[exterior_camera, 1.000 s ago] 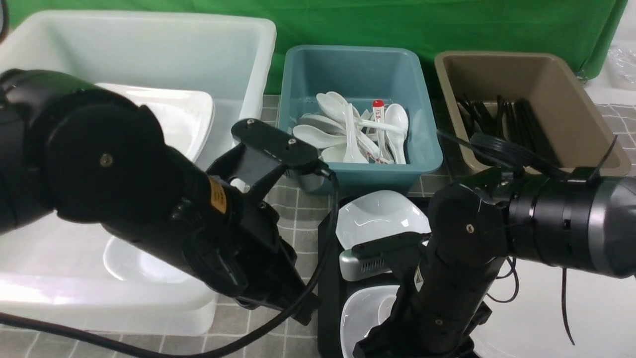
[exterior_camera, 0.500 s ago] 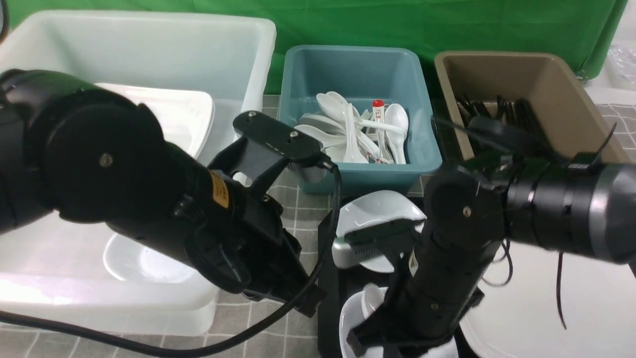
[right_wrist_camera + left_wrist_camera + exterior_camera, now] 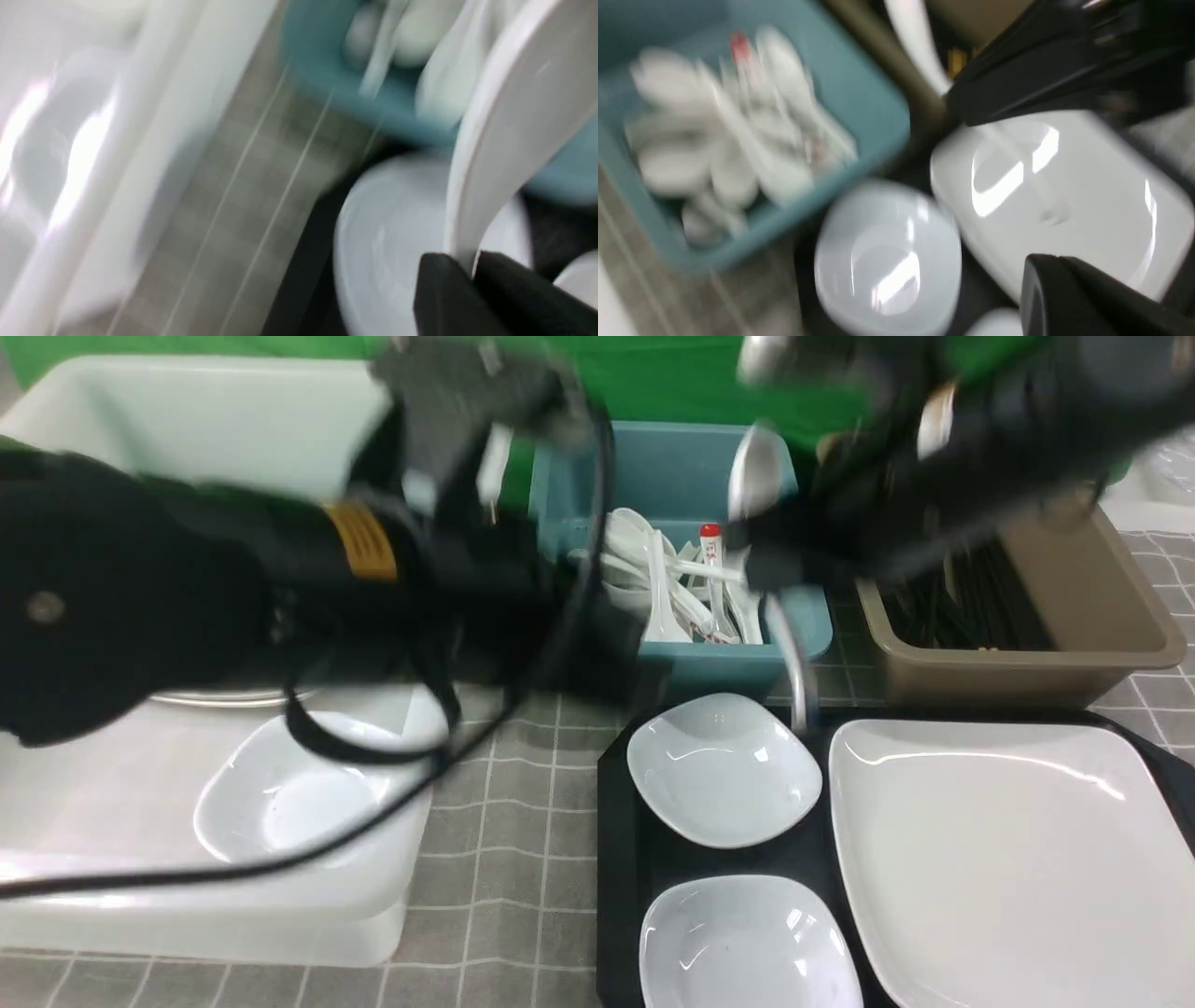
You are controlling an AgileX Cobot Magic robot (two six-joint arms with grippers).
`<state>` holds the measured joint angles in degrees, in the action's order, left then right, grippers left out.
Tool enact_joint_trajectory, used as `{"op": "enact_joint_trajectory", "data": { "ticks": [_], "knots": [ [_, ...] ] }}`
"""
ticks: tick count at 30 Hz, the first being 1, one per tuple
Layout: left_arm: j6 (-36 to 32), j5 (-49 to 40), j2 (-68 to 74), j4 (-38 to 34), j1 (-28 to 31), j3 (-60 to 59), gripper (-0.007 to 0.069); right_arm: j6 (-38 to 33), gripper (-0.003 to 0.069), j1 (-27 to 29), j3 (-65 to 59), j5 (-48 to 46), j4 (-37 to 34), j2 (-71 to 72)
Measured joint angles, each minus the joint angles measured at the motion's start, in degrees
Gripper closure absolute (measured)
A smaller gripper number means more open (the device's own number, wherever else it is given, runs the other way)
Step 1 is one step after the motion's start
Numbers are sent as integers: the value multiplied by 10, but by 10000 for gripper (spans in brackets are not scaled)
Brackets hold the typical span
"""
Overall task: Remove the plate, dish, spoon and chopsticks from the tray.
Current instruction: Use the right arm to put the soup spoon into the small storage box in the middle, then use the left arm to grab a small plate from the dinner plate
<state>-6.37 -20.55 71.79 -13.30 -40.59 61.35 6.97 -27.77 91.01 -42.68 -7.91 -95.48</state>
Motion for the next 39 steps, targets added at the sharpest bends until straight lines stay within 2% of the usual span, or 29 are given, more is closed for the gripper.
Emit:
{"op": "enact_joint_trajectory", "data": {
  "ticks": [3,6,8,10,12,14,16,17,18,20,23,26,29,32,34,39],
  "knots": [
    [0,76,4,3,0,0,624,-3,563,32,110,15,3,-86],
    [-1,82,11,9,1,0,624,15,542,41,184,19,5,-154],
    [-1,73,16,10,6,0,624,21,498,43,224,19,5,-193],
    [4,60,21,11,16,0,624,26,390,43,272,17,4,-239],
    [7,41,22,11,24,0,624,23,314,43,294,7,4,-258],
    [8,14,22,11,38,0,624,9,281,43,306,-22,4,-263],
    [8,-5,22,11,43,0,624,1,284,43,312,-44,4,-261],
    [8,-35,23,12,48,1,624,-26,326,44,326,-89,4,-250],
    [8,-41,24,13,49,1,624,-31,346,45,327,-96,5,-248],
    [8,-127,39,13,55,11,624,-79,524,52,347,-195,7,-207],
    [-4,-228,66,11,56,23,624,-97,612,61,339,-241,9,-148],
    [-30,-309,111,-6,39,33,624,-101,634,66,291,-242,6,-47],
    [-42,-335,142,-13,12,36,624,-109,636,64,206,-242,1,46],
    [-52,-322,172,-13,-16,41,624,-104,636,64,97,-242,1,131],
    [-48,-295,193,-13,-32,48,622,-90,636,64,-18,-233,0,203],
    [-45,-268,235,-11,-42,68,604,-70,632,63,-269,-169,0,350]
  ]
}}
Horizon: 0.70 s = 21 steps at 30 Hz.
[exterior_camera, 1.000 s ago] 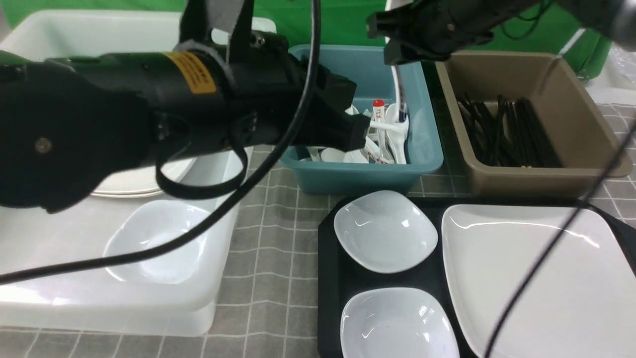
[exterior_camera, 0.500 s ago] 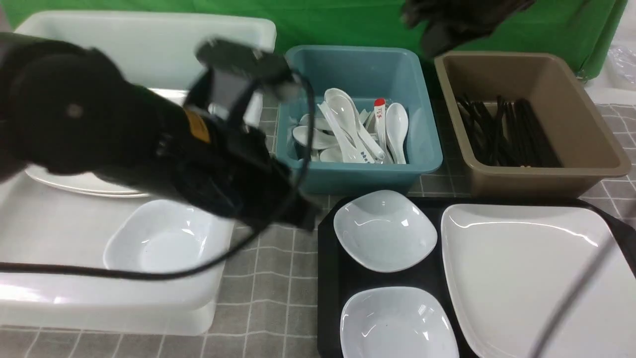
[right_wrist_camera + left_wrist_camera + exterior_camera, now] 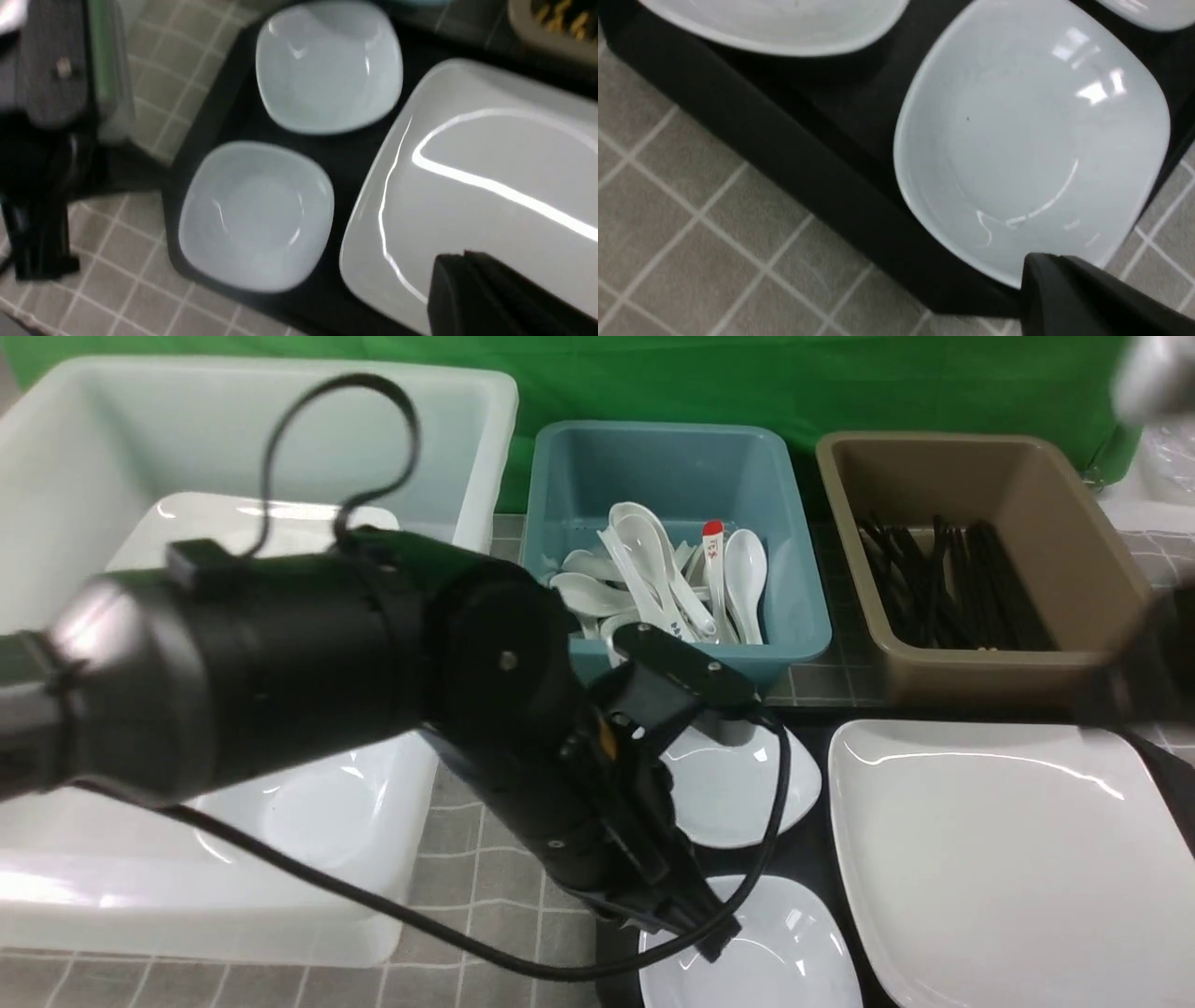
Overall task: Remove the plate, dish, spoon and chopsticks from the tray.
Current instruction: Use the left arm to grab a small plate from the dinner plate
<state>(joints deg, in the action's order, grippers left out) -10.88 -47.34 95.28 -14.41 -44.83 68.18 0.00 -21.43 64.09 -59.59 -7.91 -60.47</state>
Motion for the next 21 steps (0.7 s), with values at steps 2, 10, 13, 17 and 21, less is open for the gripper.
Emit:
{"op": "enact_joint_trajectory", "data": {
  "ticks": [2,10,13,17,21],
  "knots": [
    [0,1,18,4,0,12,573,11,631,0,-84,32,-7,60],
    [-7,37,79,33,0,44,309,21,631,0,-236,77,-48,208],
    [-6,47,99,44,0,45,207,21,631,0,-244,80,-50,226],
    [-4,66,121,58,0,45,144,21,631,0,-244,81,-51,228],
    [-4,91,140,61,-1,46,128,21,631,0,-244,82,-51,228]
  ]
}}
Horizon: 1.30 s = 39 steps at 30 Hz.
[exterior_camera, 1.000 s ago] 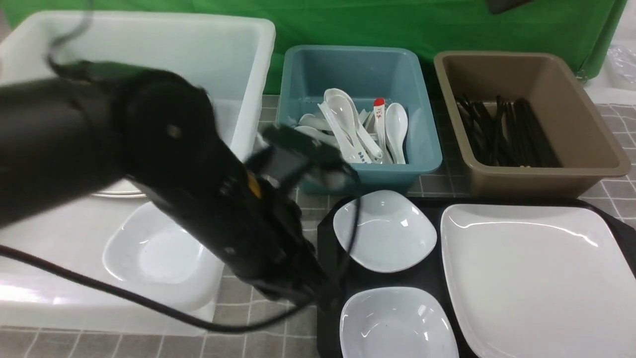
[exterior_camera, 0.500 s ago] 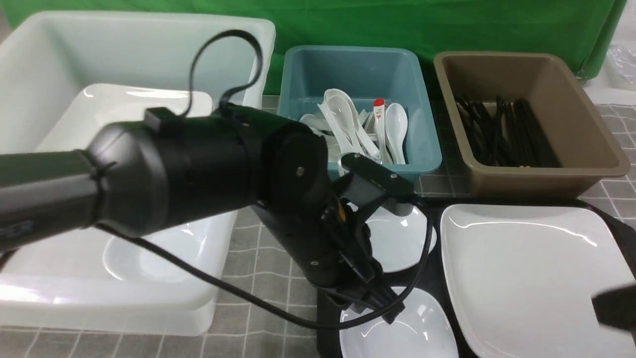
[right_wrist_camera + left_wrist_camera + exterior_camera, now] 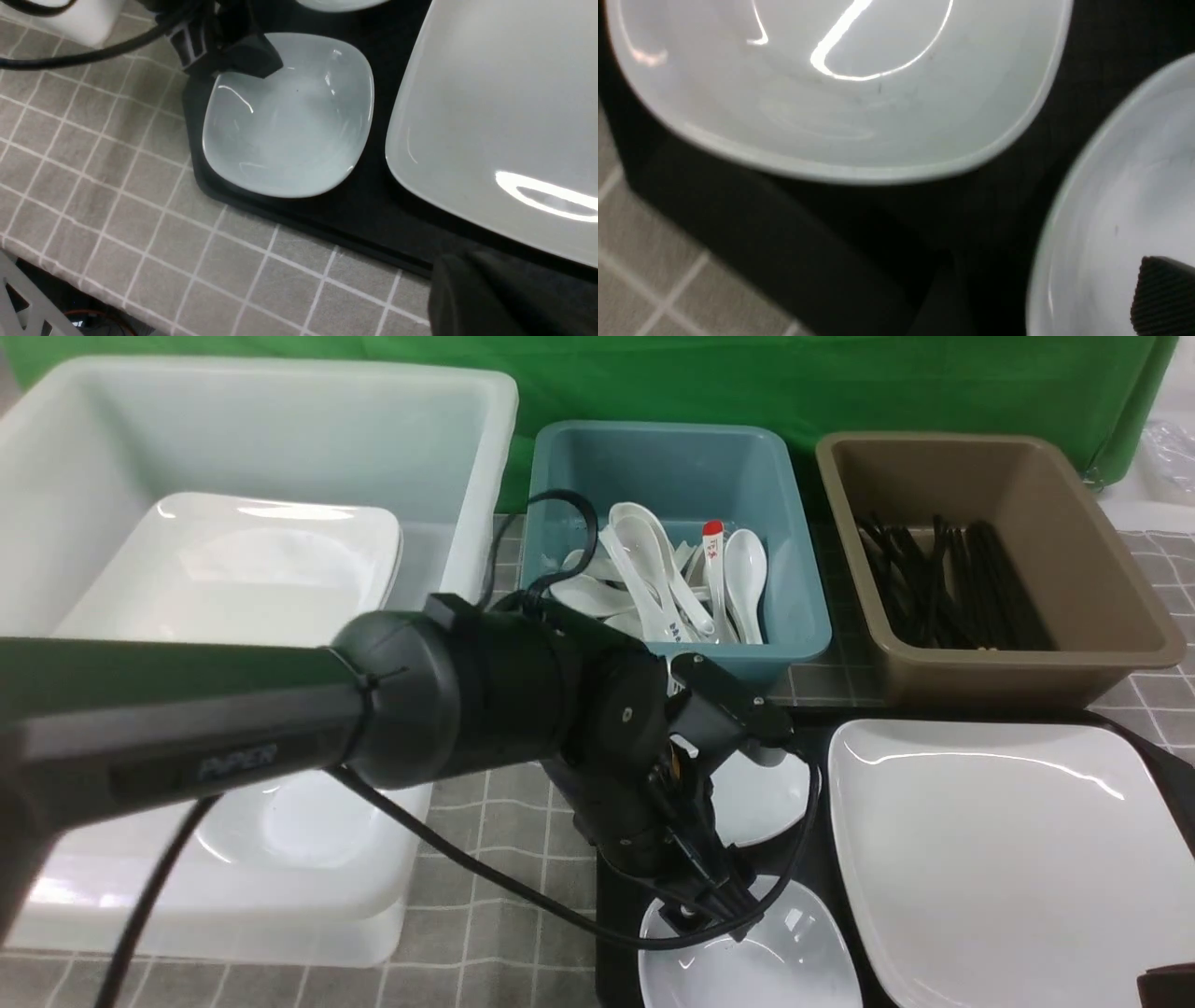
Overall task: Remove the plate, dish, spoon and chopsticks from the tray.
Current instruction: Use the left arm to grab a small plate from the dinner plate, then use the left arm to put the small plate into the large storage box on the left
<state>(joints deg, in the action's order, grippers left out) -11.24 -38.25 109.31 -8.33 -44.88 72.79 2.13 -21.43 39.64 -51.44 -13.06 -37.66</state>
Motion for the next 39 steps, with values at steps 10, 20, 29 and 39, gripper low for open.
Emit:
{"op": "enact_joint_trajectory", "data": {
  "ticks": [10,20,29,39],
  "knots": [
    [5,-18,25,-43,-3,5,228,0,629,0,0,1,-3,0],
    [72,-88,8,-64,-1,18,499,0,627,0,0,16,-5,0],
    [72,-142,-135,-82,15,88,591,-109,622,-5,24,55,-105,-28],
    [48,-187,-323,-126,288,53,591,-263,622,-38,250,-13,-211,-231]
  ]
}}
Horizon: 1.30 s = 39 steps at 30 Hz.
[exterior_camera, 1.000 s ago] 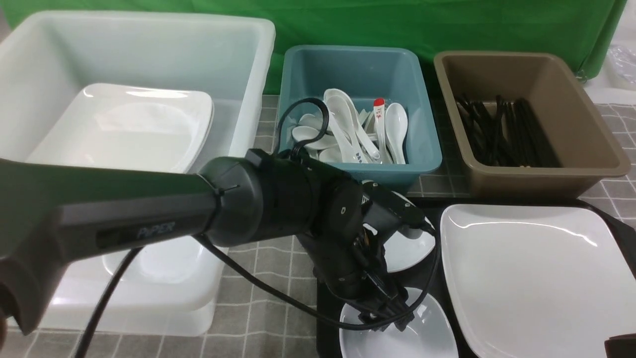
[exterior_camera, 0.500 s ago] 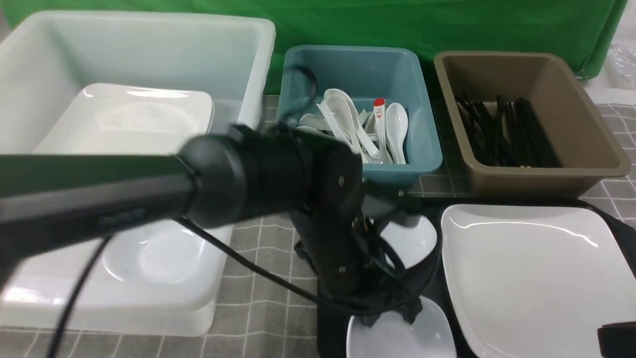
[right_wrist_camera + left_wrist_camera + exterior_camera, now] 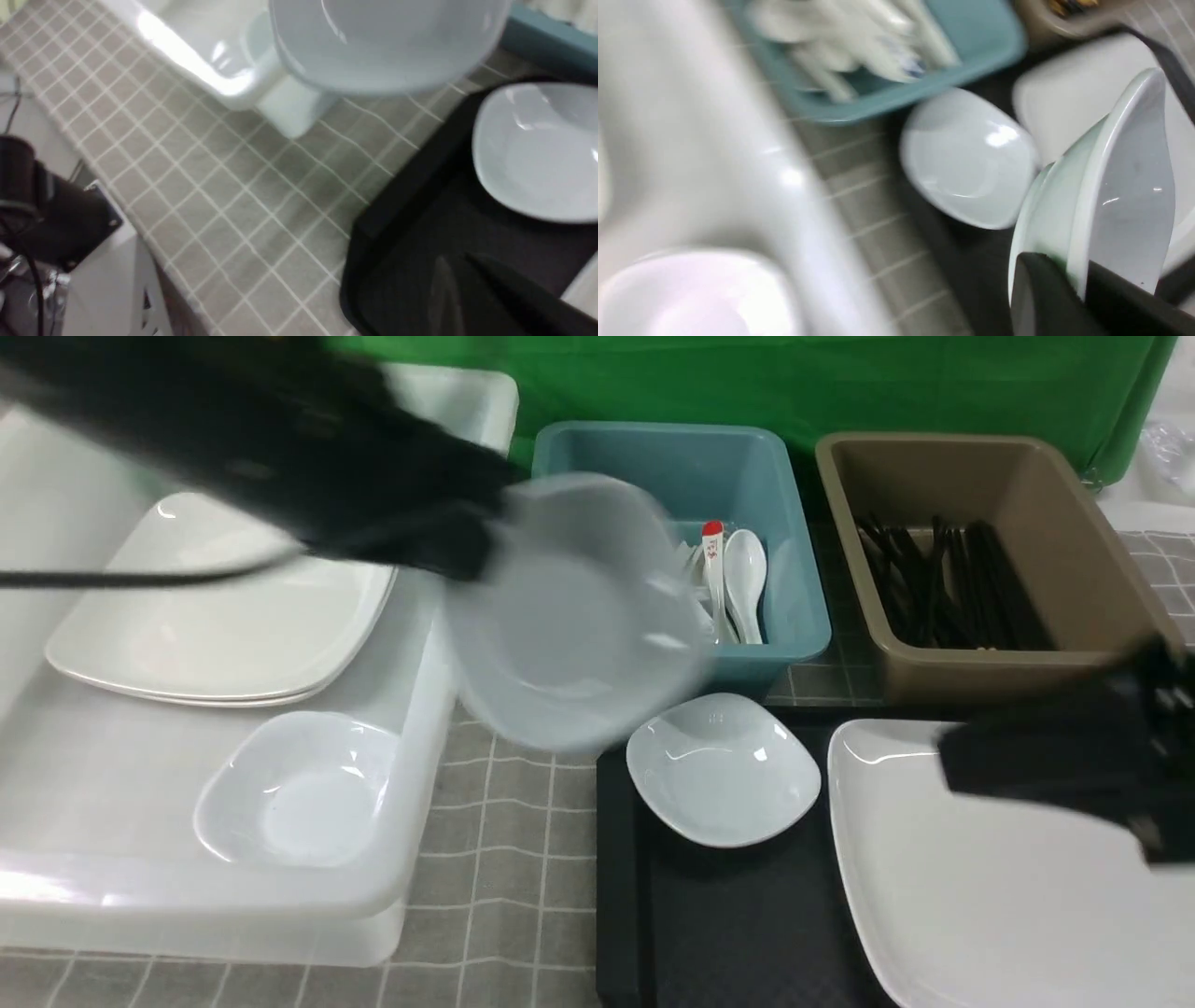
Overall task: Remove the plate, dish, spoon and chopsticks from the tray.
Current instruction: Use the left arm to put the small plate into the large storage box on the left, then use the left arm to grab a small plate from the dinner plate
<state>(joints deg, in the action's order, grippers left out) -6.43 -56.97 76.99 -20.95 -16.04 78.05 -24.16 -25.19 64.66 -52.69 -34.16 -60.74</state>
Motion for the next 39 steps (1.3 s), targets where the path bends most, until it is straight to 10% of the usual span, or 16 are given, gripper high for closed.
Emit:
{"op": "enact_joint_trajectory", "data": {
  "ticks": [5,10,21,33,39],
  "knots": [
    [-51,6,-56,-97,239,-102,591,7,622,-90,131,-3,29,-107],
    [-99,51,-48,-128,343,-194,591,45,622,-162,258,-4,98,-198],
    [-176,103,57,-144,284,-236,579,68,622,-233,375,-2,118,-324],
    [-44,21,68,47,256,-198,162,85,621,-236,378,8,157,-325],
    [21,-25,-5,62,235,-107,137,142,621,-232,378,-78,323,-291]
  ]
}}
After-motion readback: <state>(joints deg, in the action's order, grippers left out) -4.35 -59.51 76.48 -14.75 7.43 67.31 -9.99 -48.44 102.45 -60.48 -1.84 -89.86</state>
